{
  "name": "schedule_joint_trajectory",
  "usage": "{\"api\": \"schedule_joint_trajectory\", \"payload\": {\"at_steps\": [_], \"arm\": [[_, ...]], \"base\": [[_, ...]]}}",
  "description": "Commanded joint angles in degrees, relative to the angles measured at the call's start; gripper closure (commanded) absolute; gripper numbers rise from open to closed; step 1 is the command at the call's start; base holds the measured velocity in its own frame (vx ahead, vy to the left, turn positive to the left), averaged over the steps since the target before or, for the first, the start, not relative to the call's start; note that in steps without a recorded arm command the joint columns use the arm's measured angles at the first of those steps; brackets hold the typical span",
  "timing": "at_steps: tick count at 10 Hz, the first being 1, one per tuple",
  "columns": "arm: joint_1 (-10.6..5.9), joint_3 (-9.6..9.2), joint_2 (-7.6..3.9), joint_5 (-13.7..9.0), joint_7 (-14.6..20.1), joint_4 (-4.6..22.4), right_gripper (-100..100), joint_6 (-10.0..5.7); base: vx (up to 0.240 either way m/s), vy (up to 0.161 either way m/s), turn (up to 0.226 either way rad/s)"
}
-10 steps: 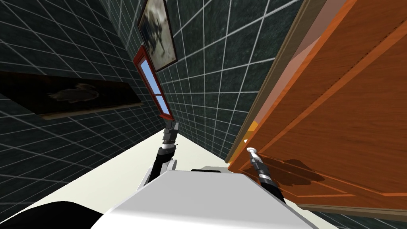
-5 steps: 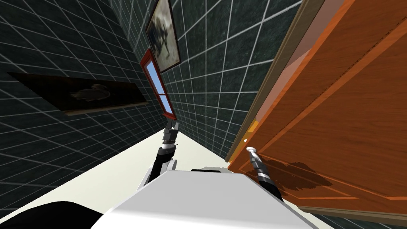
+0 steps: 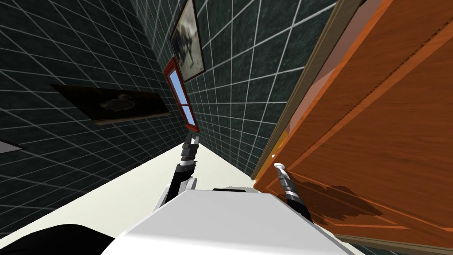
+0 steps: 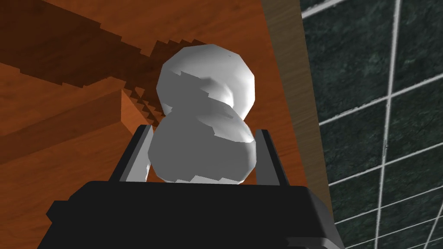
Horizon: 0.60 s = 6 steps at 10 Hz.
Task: Pull the door open
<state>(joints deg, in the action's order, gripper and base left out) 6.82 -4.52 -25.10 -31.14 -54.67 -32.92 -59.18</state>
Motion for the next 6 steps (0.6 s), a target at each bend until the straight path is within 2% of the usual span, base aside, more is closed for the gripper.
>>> {"api": "schedule_joint_trajectory", "payload": {"at_steps": [1,3,5,6], "arm": [[-0.14,0.86,0.24,-0.2,2.8,-0.1,100,0.30],[-0.31,1.29,0.51,-0.2,4.6,-0.1,100,0.47],[-0.68,2.19,1.09,-0.2,8.2,-0.2,100,0.83],[-0.68,2.19,1.09,-0.2,8.5,-0.2,100,0.83]], "base": [[-0.072,-0.024,0.077],[-0.059,-0.017,0.058],[-0.049,-0.024,0.068],[-0.047,-0.013,0.040]]}}
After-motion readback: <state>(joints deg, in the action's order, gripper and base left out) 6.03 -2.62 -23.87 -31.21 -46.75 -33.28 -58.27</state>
